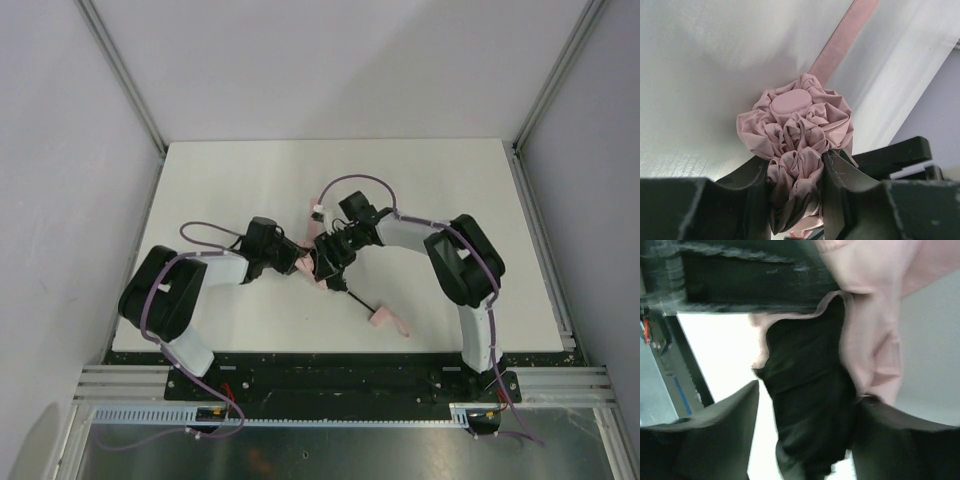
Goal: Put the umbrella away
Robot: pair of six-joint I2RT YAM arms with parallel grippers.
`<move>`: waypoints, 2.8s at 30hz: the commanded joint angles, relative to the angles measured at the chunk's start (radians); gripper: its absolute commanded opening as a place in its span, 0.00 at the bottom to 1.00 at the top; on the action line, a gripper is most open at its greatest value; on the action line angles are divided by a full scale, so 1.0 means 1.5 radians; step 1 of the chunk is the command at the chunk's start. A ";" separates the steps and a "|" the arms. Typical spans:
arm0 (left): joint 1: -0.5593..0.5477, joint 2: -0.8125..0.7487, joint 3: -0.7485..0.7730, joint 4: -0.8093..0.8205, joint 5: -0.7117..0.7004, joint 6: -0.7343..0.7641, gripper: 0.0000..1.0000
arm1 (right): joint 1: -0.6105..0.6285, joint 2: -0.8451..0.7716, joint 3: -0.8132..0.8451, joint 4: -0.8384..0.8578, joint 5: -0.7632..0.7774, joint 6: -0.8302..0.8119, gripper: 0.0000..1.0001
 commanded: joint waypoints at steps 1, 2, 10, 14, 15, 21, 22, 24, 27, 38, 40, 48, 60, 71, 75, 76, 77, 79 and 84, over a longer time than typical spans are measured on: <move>-0.007 0.016 -0.031 -0.059 -0.041 0.080 0.00 | 0.029 -0.113 -0.060 0.012 0.255 0.042 0.87; -0.008 0.014 -0.032 -0.062 -0.035 0.076 0.00 | 0.038 -0.138 -0.076 0.025 0.292 0.040 0.93; -0.012 -0.006 -0.034 -0.099 -0.016 0.029 0.00 | 0.211 -0.192 -0.193 0.202 0.640 -0.028 0.99; -0.012 -0.003 -0.024 -0.134 0.001 0.013 0.00 | 0.271 -0.140 -0.195 0.274 0.786 -0.045 0.99; -0.012 -0.001 -0.022 -0.143 0.003 0.010 0.00 | 0.275 -0.129 -0.195 0.285 0.799 -0.048 0.99; -0.012 0.002 -0.011 -0.176 0.019 0.003 0.00 | 0.268 -0.094 -0.200 0.279 0.800 -0.032 0.60; -0.012 0.000 -0.011 -0.178 0.021 0.002 0.00 | 0.262 -0.094 -0.207 0.277 0.779 -0.030 0.45; -0.012 -0.003 -0.009 -0.178 0.025 0.007 0.00 | 0.251 -0.092 -0.219 0.269 0.729 -0.027 0.15; -0.008 -0.013 0.005 -0.174 0.028 0.045 0.00 | 0.228 -0.094 -0.252 0.275 0.633 -0.014 0.02; 0.101 -0.229 0.005 -0.174 0.111 0.262 0.98 | 0.191 -0.162 -0.364 0.382 0.451 -0.049 0.00; 0.134 -0.275 -0.020 -0.186 0.133 0.263 0.98 | 0.177 -0.175 -0.365 0.375 0.426 -0.045 0.00; 0.224 -0.244 -0.024 -0.196 0.235 0.257 0.83 | 0.140 -0.258 -0.375 0.374 0.322 -0.052 0.00; 0.139 0.012 0.006 -0.152 0.328 0.142 0.97 | 0.084 -0.326 -0.377 0.399 0.255 -0.012 0.00; 0.088 0.065 -0.021 -0.035 0.380 0.004 0.97 | 0.106 -0.439 -0.377 0.393 0.279 -0.015 0.00; 0.091 0.050 -0.031 -0.027 0.383 -0.001 0.97 | 0.104 -0.490 -0.377 0.374 0.283 -0.015 0.00; 0.092 0.045 -0.035 -0.025 0.390 -0.002 0.97 | 0.103 -0.502 -0.377 0.370 0.283 -0.016 0.00; 0.093 0.040 -0.041 -0.021 0.395 -0.004 0.97 | 0.102 -0.517 -0.376 0.366 0.283 -0.016 0.00; 0.098 0.022 -0.057 -0.009 0.401 -0.006 0.98 | 0.098 -0.541 -0.377 0.356 0.282 -0.014 0.00; 0.118 -0.034 -0.069 0.008 0.413 0.007 0.99 | 0.078 -0.561 -0.379 0.335 0.273 -0.001 0.00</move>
